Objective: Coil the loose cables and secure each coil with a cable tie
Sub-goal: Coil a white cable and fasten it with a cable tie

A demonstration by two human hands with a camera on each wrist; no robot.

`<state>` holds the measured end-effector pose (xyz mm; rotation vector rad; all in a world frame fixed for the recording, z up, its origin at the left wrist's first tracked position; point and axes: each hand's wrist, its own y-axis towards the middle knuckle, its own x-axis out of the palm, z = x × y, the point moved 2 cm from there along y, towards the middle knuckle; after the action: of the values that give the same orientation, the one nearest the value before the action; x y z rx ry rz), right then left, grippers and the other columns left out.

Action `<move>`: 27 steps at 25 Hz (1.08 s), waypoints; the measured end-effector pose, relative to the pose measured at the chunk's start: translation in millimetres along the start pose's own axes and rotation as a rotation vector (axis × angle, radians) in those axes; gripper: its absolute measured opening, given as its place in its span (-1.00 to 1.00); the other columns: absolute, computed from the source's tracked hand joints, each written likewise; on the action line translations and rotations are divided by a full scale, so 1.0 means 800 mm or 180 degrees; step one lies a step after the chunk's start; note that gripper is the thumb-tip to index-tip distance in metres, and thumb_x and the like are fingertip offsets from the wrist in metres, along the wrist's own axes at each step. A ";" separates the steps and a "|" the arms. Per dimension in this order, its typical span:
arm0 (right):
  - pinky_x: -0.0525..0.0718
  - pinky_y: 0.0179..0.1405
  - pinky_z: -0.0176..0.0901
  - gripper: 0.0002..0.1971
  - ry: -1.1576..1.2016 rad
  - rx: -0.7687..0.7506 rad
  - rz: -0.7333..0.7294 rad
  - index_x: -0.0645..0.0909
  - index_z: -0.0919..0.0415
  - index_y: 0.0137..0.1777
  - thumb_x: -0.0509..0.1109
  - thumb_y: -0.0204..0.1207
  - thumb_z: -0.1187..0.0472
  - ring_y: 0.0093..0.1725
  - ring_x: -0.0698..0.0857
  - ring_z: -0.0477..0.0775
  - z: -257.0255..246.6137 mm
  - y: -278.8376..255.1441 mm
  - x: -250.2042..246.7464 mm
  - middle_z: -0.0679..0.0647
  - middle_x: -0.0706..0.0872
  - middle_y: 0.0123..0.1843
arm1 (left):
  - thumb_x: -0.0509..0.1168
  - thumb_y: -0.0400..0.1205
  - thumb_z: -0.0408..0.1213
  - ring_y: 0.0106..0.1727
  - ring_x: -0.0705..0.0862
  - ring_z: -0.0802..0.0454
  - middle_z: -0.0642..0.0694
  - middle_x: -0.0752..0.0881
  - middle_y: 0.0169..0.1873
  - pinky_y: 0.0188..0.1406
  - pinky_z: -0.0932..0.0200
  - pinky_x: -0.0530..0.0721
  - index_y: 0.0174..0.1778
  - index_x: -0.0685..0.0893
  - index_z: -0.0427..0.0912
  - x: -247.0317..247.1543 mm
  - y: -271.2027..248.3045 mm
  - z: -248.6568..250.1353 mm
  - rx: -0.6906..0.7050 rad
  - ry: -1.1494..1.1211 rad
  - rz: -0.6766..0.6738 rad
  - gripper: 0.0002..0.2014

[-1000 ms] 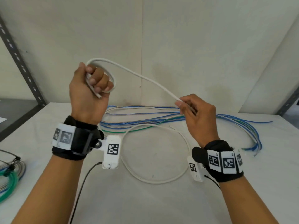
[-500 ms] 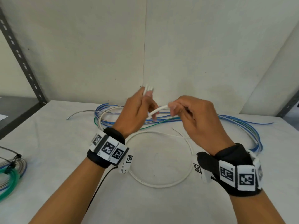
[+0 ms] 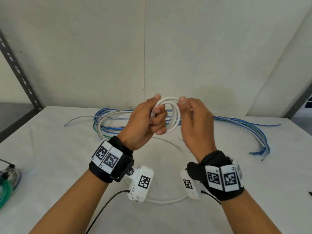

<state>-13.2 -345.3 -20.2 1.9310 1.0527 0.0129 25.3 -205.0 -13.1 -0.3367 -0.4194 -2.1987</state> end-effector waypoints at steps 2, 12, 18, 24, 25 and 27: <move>0.53 -0.22 -0.13 -0.49 -0.0016 0.0094 -0.0201 0.62 0.09 0.05 -0.05 0.73 -0.24 -0.21 0.64 -0.09 -0.006 -0.010 0.015 -0.12 0.70 -0.20 | -0.05 0.85 -0.05 -0.61 0.00 0.09 0.08 0.15 -0.64 -0.62 0.21 0.24 -0.42 0.32 -0.08 0.002 -0.001 0.002 0.0021 -0.0167 0.0063 -0.52; 0.52 -0.39 0.16 -0.58 0.0279 0.0217 0.0145 0.47 0.17 -0.22 0.12 0.79 -0.09 -0.40 0.55 0.18 -0.002 -0.015 0.019 0.12 0.56 -0.44 | -0.06 0.82 0.12 -0.74 0.28 0.05 -0.01 0.28 -0.69 -0.38 0.14 0.55 -0.48 0.37 -0.12 0.014 -0.006 0.000 -0.0168 -0.0146 -0.0341 -0.41; 0.47 -0.39 -0.03 -0.67 0.0419 0.0106 -0.0188 0.61 0.05 -0.12 0.16 0.79 -0.06 -0.43 0.49 -0.02 0.014 -0.008 0.013 -0.03 0.53 -0.45 | -0.05 0.83 0.05 -0.73 0.05 0.14 0.09 0.10 -0.67 -0.63 0.22 0.29 -0.53 0.31 -0.01 -0.012 0.000 0.026 0.0165 -0.0747 0.0129 -0.44; 0.59 -0.35 0.02 -0.89 0.0457 0.0046 0.0025 0.68 0.11 -0.03 0.39 0.71 0.13 -0.36 0.63 0.14 0.036 0.003 -0.002 0.04 0.64 -0.38 | -0.07 0.85 -0.02 -0.71 0.11 0.11 0.06 0.23 -0.68 -0.56 0.24 0.39 -0.49 0.38 -0.05 -0.092 -0.007 0.077 0.1088 -0.1702 0.0779 -0.45; 0.61 -0.33 0.01 -0.87 0.0327 -0.0036 -0.0054 0.70 0.10 -0.05 0.39 0.71 0.12 -0.35 0.64 0.07 0.036 0.004 -0.002 -0.03 0.65 -0.36 | -0.07 0.86 -0.01 -0.69 0.16 0.11 0.06 0.23 -0.65 -0.51 0.23 0.42 -0.45 0.38 -0.05 -0.093 -0.007 0.077 0.1172 -0.1616 0.0853 -0.48; 0.62 -0.32 0.01 -0.83 -0.0069 -0.0251 -0.0305 0.73 0.06 -0.04 0.35 0.73 0.07 -0.33 0.61 -0.03 0.035 0.002 0.002 -0.12 0.64 -0.33 | -0.08 0.86 -0.01 -0.64 0.22 0.10 0.07 0.28 -0.60 -0.39 0.22 0.49 -0.36 0.36 -0.05 -0.089 -0.004 0.074 0.1281 -0.1208 0.0941 -0.54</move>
<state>-0.3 -364.2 -36.2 1.8048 1.1129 -0.0200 71.2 -129.3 13.2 -0.5554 -0.9399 -1.7117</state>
